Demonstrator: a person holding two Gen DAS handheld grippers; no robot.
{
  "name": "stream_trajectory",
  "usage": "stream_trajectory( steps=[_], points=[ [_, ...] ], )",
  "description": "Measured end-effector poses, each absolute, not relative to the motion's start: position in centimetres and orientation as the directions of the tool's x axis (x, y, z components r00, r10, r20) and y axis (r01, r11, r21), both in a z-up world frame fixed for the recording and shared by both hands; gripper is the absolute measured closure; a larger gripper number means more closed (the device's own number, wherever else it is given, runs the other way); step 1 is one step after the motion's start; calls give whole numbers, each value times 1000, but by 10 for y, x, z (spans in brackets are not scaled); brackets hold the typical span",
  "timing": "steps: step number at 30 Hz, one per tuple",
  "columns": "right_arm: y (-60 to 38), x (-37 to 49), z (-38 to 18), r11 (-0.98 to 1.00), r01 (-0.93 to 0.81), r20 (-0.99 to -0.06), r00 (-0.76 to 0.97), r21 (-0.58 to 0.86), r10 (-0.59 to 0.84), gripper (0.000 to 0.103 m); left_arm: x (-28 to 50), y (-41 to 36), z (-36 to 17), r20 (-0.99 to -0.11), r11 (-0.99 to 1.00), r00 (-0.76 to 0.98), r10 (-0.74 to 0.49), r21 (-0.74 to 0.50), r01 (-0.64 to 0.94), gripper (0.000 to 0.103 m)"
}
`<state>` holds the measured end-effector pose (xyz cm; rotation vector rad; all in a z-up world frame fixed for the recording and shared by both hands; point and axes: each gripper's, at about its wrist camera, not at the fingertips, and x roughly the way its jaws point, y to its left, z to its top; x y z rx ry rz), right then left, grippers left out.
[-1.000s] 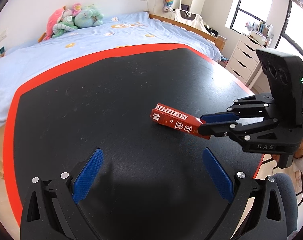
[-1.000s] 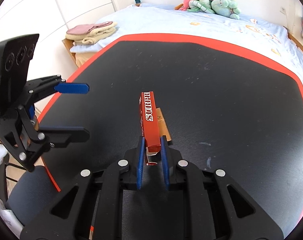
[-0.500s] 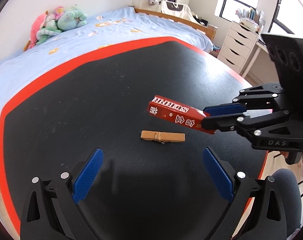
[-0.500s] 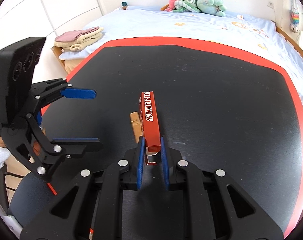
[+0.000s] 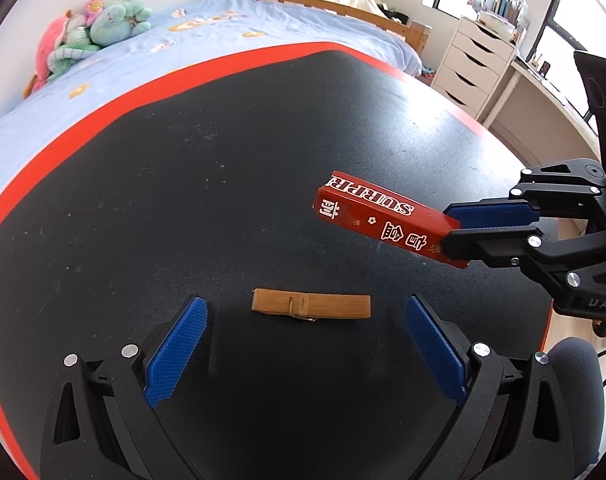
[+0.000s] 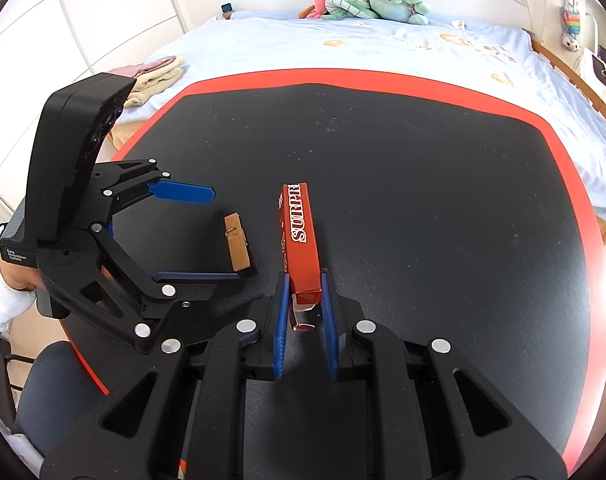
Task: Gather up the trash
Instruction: 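Grasp the wooden clothespin with the left tool while the right tool holds the carton, then carry both items over the pink wastebasket and open both tools to drop them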
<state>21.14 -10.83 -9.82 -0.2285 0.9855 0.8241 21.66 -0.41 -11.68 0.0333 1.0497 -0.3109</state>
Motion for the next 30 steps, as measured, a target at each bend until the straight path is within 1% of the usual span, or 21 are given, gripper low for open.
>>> stream_trajectory(
  steps=[2,4,6,8,19,30],
  points=[
    [-109,211,-99,685,-705,-811,285,184,512,88,217,-4,-120,-863,956,450,-231,-116,268,23],
    [-107,213,-99,686,-704,-810,285,186,513,88,216,-7,-121,-865,959,458,-208,-89,268,25],
    [-108,214,-99,686,-703,-809,286,187,514,88,215,-7,-120,-865,961,460,-201,-82,265,32],
    [-108,214,-99,687,-701,-808,287,189,515,88,214,-6,-119,-868,963,462,-183,-64,261,44],
    [-114,207,-99,688,-702,-802,295,186,519,88,207,-5,-111,-866,962,463,-189,-70,263,44],
    [-129,173,-73,691,-701,-790,317,178,525,88,167,-13,-73,-830,962,520,-202,-70,263,44]
  ],
)
